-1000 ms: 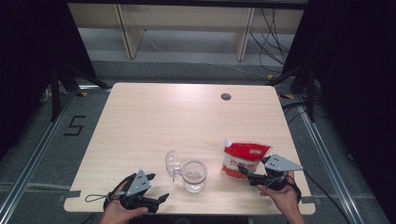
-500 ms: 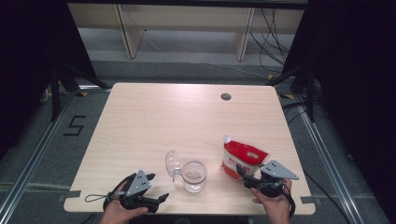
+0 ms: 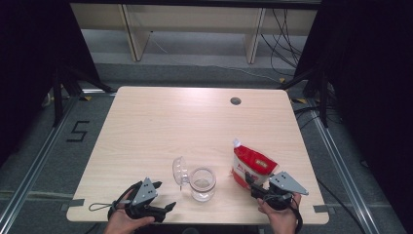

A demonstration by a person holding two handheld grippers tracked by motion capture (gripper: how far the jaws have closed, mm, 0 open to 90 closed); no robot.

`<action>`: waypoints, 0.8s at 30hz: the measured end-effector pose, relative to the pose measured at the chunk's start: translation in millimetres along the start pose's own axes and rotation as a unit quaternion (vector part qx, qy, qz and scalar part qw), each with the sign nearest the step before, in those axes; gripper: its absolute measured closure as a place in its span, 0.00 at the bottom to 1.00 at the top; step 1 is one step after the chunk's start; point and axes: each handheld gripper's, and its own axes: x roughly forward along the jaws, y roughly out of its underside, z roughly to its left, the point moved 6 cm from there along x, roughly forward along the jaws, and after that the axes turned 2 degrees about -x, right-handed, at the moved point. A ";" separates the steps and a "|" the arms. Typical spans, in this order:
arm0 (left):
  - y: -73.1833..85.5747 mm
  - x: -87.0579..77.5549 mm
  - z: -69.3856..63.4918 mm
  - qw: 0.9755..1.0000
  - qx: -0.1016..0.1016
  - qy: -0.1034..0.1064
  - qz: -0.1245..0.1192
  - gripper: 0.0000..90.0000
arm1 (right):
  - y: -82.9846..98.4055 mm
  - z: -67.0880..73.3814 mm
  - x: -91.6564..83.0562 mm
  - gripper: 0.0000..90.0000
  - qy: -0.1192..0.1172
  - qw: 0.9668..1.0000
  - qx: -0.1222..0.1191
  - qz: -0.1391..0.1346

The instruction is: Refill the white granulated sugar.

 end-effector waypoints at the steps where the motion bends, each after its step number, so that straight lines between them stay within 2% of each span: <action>1: -0.6 0.6 -0.6 1.000 -0.007 0.001 -0.005 0.20 | -0.4 -0.9 -0.1 0.46 -0.001 1.000 -0.006 -0.004; 2: 0.4 -0.4 0.9 1.000 0.004 0.000 0.004 0.20 | -3.5 -0.8 -0.9 0.43 -0.032 0.999 -0.014 -0.025; 3: 0.8 -0.4 1.8 1.000 0.008 -0.003 0.006 0.20 | -4.4 -1.1 -0.7 0.40 -0.046 0.998 -0.020 -0.030; 4: 0.8 -0.2 0.7 1.000 0.006 0.001 0.006 0.20 | -3.8 -2.4 -2.4 0.39 -0.048 0.998 -0.023 -0.024; 5: 0.7 0.3 1.0 1.000 0.008 -0.005 0.004 0.20 | -3.4 -2.4 -2.0 0.38 -0.057 0.998 -0.021 -0.031; 6: 0.7 0.6 0.9 1.000 0.010 -0.005 0.005 0.20 | -1.8 -4.5 -1.4 0.38 -0.074 0.996 -0.037 -0.029; 7: 0.7 1.7 -0.2 1.000 0.006 -0.003 0.002 0.20 | -0.5 -5.7 -0.5 0.39 -0.079 0.995 -0.050 -0.032; 8: 0.7 1.8 -0.3 1.000 0.006 -0.003 0.002 0.20 | 0.1 -6.9 0.1 0.39 -0.082 0.994 -0.051 -0.041; 9: 0.7 1.8 -0.3 1.000 0.005 -0.002 0.002 0.20 | 0.4 -7.0 0.7 0.38 -0.096 0.993 -0.051 -0.043; 11: 1.3 0.8 1.3 1.000 0.010 -0.002 0.010 0.20 | 0.8 -9.3 4.2 0.34 -0.096 0.993 -0.039 -0.054; 12: 1.0 1.0 0.6 1.000 0.007 0.001 0.007 0.20 | 1.2 -10.8 6.4 0.34 -0.094 0.993 -0.049 -0.058; 15: 1.0 1.0 0.5 1.000 0.005 0.002 0.006 0.20 | 4.1 -10.0 9.7 0.36 -0.100 0.992 -0.056 -0.047; 16: 1.0 1.0 0.4 1.000 0.005 0.002 0.006 0.20 | 3.7 -10.9 10.7 0.38 -0.100 0.992 -0.064 -0.051; 17: 0.9 1.0 0.4 1.000 0.005 0.002 0.006 0.20 | 5.2 -8.0 10.8 0.37 -0.104 0.992 -0.050 -0.049; 19: 0.7 1.3 0.5 1.000 0.004 -0.001 0.004 0.20 | 6.6 -10.1 14.7 0.34 -0.102 0.991 -0.070 -0.055; 20: 0.7 1.3 0.5 1.000 0.004 -0.001 0.004 0.20 | 7.8 -9.4 16.9 0.34 -0.103 0.991 -0.063 -0.058; 21: 0.0 1.9 -0.3 1.000 -0.002 -0.001 -0.002 0.20 | 8.9 -10.8 17.5 0.32 -0.095 0.992 -0.069 -0.054; 22: 0.1 1.6 0.3 1.000 0.000 -0.002 -0.001 0.20 | 9.5 -10.9 19.3 0.30 -0.096 0.992 -0.064 -0.058; 23: 0.2 1.4 0.5 1.000 0.000 -0.002 0.000 0.20 | 11.3 -9.4 18.6 0.29 -0.094 0.993 -0.045 -0.050; 24: 0.7 1.3 1.8 1.000 0.004 -0.006 0.004 0.20 | 11.0 -9.9 19.0 0.28 -0.095 0.993 -0.047 -0.053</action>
